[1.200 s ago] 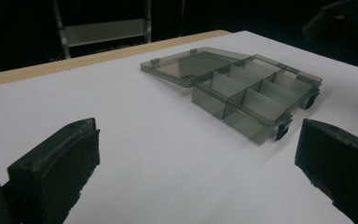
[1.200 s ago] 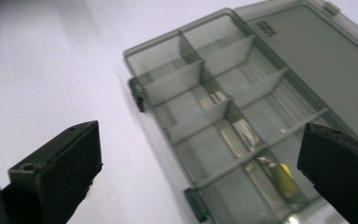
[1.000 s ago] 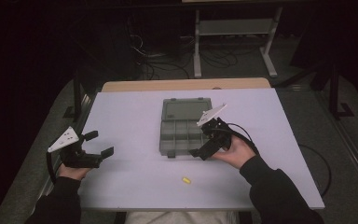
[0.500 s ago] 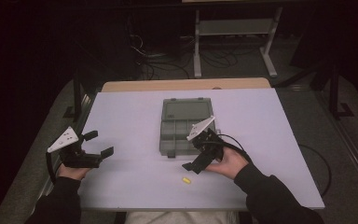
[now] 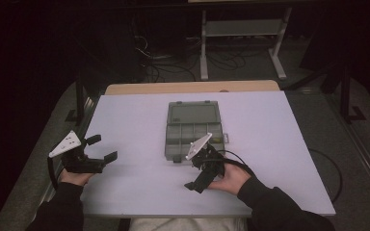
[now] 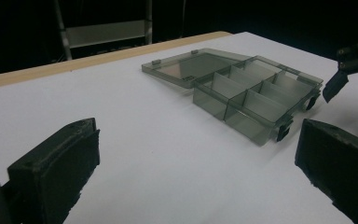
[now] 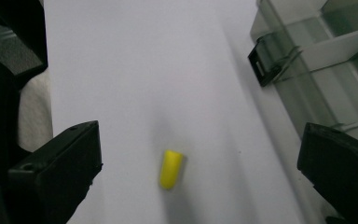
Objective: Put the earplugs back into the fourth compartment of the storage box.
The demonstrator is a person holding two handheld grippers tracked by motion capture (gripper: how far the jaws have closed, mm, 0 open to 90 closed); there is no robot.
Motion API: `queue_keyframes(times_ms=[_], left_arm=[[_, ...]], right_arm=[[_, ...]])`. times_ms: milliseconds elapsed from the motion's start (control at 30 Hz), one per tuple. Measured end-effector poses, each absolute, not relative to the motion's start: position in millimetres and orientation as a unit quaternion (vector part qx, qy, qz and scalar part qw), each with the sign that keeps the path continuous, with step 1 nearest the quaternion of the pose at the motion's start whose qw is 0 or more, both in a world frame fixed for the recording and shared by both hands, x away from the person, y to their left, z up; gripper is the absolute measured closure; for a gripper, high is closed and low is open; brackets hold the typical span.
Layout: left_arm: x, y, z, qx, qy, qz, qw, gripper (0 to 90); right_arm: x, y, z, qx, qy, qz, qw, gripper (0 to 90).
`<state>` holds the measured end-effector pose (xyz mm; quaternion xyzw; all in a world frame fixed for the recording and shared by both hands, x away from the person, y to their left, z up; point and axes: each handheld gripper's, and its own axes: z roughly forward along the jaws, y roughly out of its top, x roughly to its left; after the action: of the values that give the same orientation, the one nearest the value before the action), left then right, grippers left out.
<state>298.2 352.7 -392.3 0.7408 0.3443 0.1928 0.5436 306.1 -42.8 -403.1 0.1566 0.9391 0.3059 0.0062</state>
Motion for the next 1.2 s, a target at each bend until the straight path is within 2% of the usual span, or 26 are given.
queue_keyframes(times_ms=[200, 400, 467, 533, 733, 900, 933, 967, 1200], left_arm=[[298.2, 352.6, -392.2, 0.741, 0.344, 0.193, 0.543, 0.0], [298.3, 352.6, -392.3, 0.741, 0.344, 0.192, 0.544, 0.0], [298.2, 352.5, -392.3, 0.741, 0.344, 0.193, 0.543, 0.0], [298.3, 352.4, -392.3, 0.742, 0.344, 0.192, 0.543, 0.0], [298.4, 352.3, -392.5, 0.742, 0.344, 0.192, 0.543, 0.0], [298.5, 352.3, -392.6, 0.742, 0.343, 0.192, 0.543, 0.0], [298.5, 352.3, -392.6, 0.742, 0.343, 0.192, 0.543, 0.0], [298.6, 352.2, -392.6, 0.743, 0.343, 0.192, 0.542, 0.0], [298.7, 352.3, -392.6, 0.743, 0.342, 0.192, 0.541, 0.0]], right_arm=[[302.4, -40.7, -410.1, 0.156, 0.941, 0.299, -0.001, 0.8], [300.8, -42.8, -417.7, 0.149, 0.943, 0.299, -0.016, 13.5], [300.3, -43.3, -419.8, 0.148, 0.943, 0.298, -0.017, 14.9], [300.0, -44.1, -421.6, 0.145, 0.944, 0.297, -0.022, 23.7], [298.9, -44.5, -426.3, 0.143, 0.946, 0.29, -0.029, 41.3], [297.8, -42.1, -428.8, 0.137, 0.949, 0.283, -0.031, 54.4], [297.8, -42.1, -428.8, 0.137, 0.949, 0.283, -0.031, 54.4], [297.0, -41.0, -429.9, 0.138, 0.951, 0.277, -0.028, 60.3], [296.0, -40.1, -430.5, 0.134, 0.953, 0.272, -0.014, 77.9]])
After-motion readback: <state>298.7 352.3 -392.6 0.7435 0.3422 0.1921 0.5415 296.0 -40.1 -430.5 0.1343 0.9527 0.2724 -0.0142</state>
